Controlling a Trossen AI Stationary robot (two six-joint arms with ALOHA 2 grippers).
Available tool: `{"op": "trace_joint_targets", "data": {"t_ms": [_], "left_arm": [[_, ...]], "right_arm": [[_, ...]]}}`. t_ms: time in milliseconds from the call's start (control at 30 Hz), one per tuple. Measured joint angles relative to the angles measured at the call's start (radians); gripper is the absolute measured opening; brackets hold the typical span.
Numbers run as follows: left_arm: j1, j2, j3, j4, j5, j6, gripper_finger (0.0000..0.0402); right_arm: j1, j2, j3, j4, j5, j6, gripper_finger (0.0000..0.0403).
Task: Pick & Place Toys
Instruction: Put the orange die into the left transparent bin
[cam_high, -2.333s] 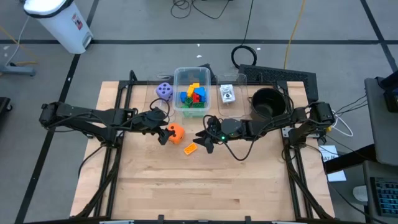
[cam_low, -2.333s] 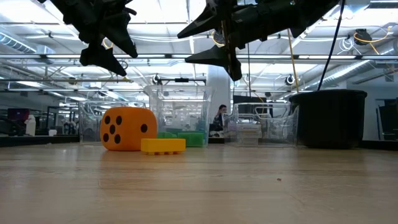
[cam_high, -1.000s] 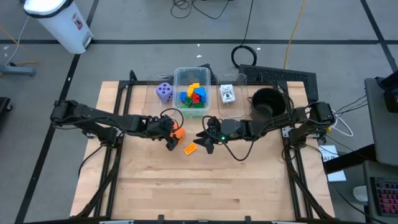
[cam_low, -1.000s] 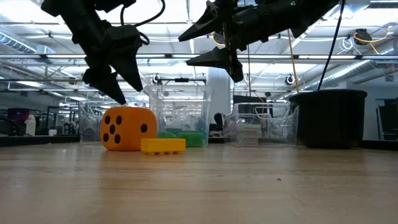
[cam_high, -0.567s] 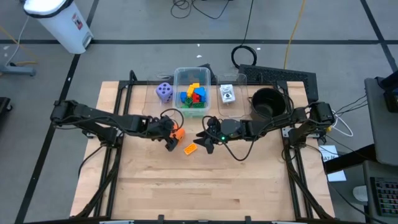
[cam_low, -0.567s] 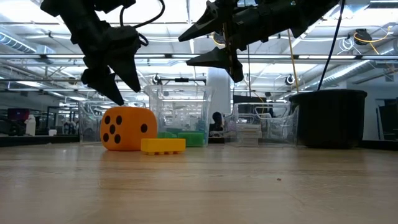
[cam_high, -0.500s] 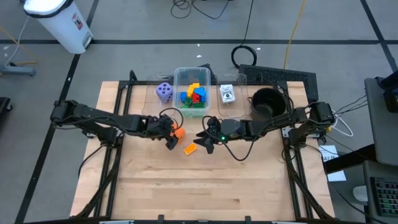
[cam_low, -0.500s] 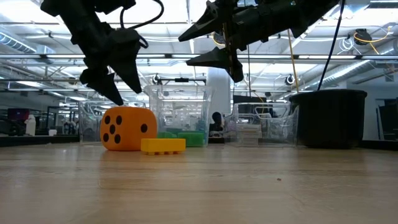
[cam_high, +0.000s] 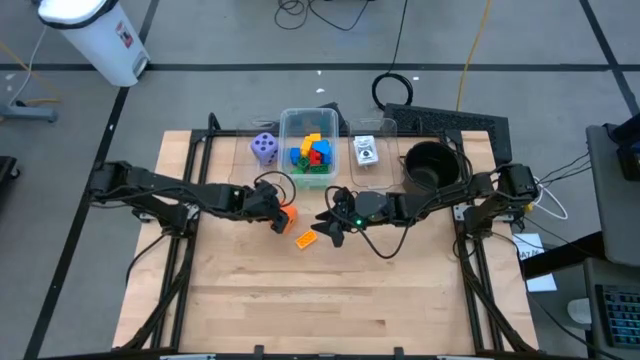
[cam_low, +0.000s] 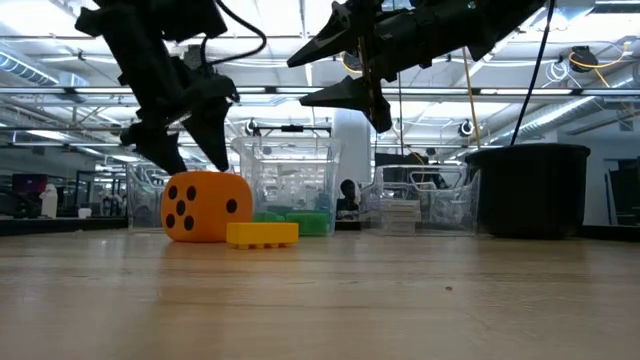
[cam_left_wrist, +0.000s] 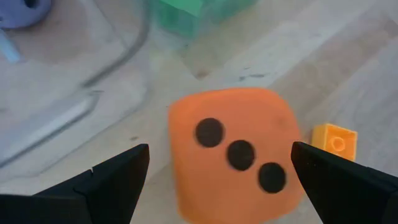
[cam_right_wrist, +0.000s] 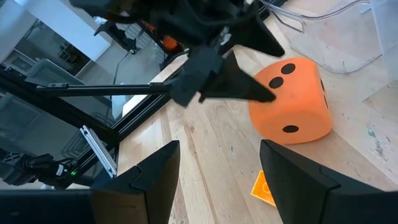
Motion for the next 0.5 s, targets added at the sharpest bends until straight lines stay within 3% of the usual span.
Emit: {"op": "trace_joint_targets", "data": {"t_ms": [200,500], "left_arm": [[0.000,0.041,0.000,0.069,0.068,-0.002,0.0399],[-0.003,0.049,0.000,0.095,0.071,0.011,0.0399]], "right_arm": [[0.000,0.000,0.000,-0.007,0.000,0.000,0.0215],[0.000,0.000,0.000,-0.017,0.000,0.000,0.0215]]}}
